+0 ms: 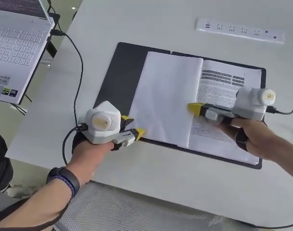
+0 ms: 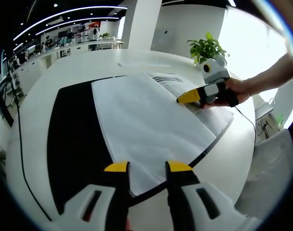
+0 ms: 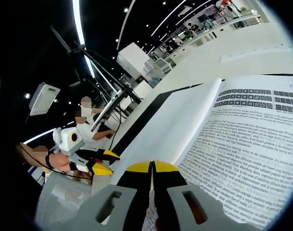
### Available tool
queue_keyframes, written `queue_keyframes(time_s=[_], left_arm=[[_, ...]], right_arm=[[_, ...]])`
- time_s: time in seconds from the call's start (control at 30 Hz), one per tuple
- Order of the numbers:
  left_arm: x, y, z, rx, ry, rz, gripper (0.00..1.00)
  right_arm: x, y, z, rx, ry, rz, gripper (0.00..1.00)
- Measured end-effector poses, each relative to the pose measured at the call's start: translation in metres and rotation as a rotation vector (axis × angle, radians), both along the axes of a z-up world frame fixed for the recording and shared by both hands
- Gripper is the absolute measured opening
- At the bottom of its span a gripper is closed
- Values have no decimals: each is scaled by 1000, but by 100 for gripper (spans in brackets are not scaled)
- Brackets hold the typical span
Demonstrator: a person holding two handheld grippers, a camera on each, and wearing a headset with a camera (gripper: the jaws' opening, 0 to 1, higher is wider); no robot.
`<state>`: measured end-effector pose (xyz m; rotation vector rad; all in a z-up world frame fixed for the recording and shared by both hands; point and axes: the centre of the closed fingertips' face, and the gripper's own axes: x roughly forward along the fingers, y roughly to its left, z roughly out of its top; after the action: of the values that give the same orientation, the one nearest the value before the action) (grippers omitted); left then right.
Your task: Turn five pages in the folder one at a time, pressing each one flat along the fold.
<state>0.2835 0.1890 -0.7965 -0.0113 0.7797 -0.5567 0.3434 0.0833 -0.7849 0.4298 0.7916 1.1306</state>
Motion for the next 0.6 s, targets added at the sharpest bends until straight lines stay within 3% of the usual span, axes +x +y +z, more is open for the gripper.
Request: queue_keyframes(time_s=[0.13,0.6], left_arm=[[1,1,-2,-1,0,0,28],[5,5,-14,-6,-3,5,29]], right_arm=[[-21,1,-1,-13,-2,51,0],[-70,1,-7,-20,16,120,0]])
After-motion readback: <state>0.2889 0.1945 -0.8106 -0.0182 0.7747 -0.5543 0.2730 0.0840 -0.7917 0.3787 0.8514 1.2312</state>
